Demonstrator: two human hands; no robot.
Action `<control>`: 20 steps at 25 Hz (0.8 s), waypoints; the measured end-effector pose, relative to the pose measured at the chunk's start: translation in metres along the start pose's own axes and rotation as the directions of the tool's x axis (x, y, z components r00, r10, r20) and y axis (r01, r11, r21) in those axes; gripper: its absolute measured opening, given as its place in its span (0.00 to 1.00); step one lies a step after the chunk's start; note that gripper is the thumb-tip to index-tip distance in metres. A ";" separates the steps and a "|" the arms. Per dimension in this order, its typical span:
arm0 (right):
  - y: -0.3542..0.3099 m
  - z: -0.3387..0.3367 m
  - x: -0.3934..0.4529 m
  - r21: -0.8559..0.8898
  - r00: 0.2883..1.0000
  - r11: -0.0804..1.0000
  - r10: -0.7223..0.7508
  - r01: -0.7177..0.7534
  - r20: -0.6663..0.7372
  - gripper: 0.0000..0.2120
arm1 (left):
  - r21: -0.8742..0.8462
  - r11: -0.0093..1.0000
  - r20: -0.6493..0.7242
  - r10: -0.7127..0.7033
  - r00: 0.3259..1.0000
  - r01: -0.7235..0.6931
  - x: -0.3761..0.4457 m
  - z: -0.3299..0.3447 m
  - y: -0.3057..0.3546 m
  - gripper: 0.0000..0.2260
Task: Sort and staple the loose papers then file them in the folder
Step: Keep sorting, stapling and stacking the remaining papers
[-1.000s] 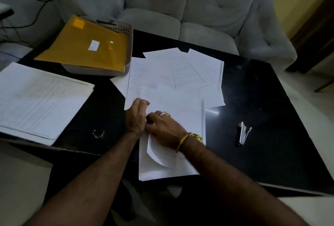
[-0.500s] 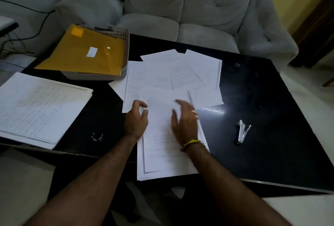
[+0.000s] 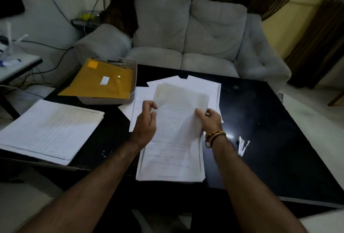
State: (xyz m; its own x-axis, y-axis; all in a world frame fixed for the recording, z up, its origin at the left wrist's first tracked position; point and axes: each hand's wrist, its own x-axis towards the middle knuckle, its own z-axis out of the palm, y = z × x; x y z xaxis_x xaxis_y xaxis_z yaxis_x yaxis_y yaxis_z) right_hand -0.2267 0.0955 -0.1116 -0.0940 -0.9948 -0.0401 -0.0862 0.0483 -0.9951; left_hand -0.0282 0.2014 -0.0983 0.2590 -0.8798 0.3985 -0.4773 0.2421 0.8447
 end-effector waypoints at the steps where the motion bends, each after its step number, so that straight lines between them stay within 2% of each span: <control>1: -0.019 -0.001 -0.005 0.044 0.987 0.989 -0.137 0.141 -0.085 0.08 | -0.045 0.997 -0.039 0.054 0.998 -0.055 0.007 -0.006 0.016 0.12; 3: -0.048 0.000 -0.026 -0.031 0.867 0.897 -0.435 0.441 -0.243 0.10 | -0.120 0.981 -0.137 0.136 0.981 -0.152 0.013 -0.012 0.039 0.19; 5: -0.058 0.006 -0.055 -0.253 0.727 0.786 -0.619 0.565 -0.298 0.10 | -0.101 0.975 -0.192 0.176 0.965 -0.198 0.010 -0.012 0.045 0.26; 6: -0.055 0.009 -0.066 -0.321 0.709 0.756 -0.651 0.571 -0.272 0.12 | -0.065 0.979 -0.189 0.176 0.966 -0.191 0.008 -0.012 0.045 0.29; 7: -0.051 0.012 -0.074 -0.344 0.728 0.752 -0.647 0.562 -0.226 0.17 | -0.021 0.983 -0.184 0.177 0.967 -0.183 0.006 -0.013 0.045 0.31; 8: -0.049 0.015 -0.078 -0.331 0.753 0.758 -0.634 0.562 -0.176 0.23 | 0.036 0.980 -0.196 0.197 0.961 -0.194 0.007 -0.014 0.045 0.31; 9: -0.051 0.016 -0.079 -0.313 0.746 0.743 -0.651 0.591 -0.136 0.27 | 0.103 0.967 -0.229 0.252 0.940 -0.234 0.012 -0.015 0.046 0.31; 11: -0.062 0.012 -0.069 -0.338 0.640 0.636 -0.759 0.694 -0.115 0.30 | 0.230 0.919 -0.286 0.378 0.881 -0.320 0.025 -0.016 0.051 0.26; 13: -0.079 0.009 -0.059 -0.427 0.487 0.483 -0.867 0.765 -0.107 0.24 | 0.306 0.891 -0.316 0.428 0.847 -0.336 0.034 -0.016 0.056 0.19; 15: -0.087 0.012 -0.051 -0.515 0.400 0.388 -0.912 0.765 -0.093 0.15 | 0.301 0.900 -0.346 0.412 0.843 -0.316 0.038 -0.015 0.056 0.15; 17: -0.088 0.013 -0.047 -0.458 0.378 0.389 -0.918 0.799 -0.121 0.13 | 0.274 0.911 -0.367 0.396 0.841 -0.309 0.038 -0.014 0.055 0.15; 18: -0.090 0.013 -0.049 -0.403 0.390 0.410 -0.911 0.818 -0.135 0.15 | 0.235 0.921 -0.366 0.380 0.850 -0.310 0.036 -0.013 0.054 0.17; 19: -0.091 0.011 -0.053 -0.323 0.458 0.484 -0.875 0.813 -0.159 0.20 | 0.167 0.937 -0.368 0.348 0.862 -0.307 0.035 -0.010 0.053 0.20; 20: -0.089 0.011 -0.056 -0.221 0.580 0.610 -0.792 0.761 -0.192 0.26 | 0.081 0.959 -0.385 0.282 0.879 -0.273 0.033 -0.006 0.051 0.22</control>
State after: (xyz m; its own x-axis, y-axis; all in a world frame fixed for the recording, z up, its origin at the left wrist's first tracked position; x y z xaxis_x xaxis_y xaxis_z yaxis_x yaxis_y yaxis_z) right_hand -0.2033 0.1455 -0.0220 -0.1764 -0.5975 0.7822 -0.3435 -0.7074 -0.6178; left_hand -0.0385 0.1876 -0.0402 0.4158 -0.5476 0.7262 -0.5964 0.4387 0.6722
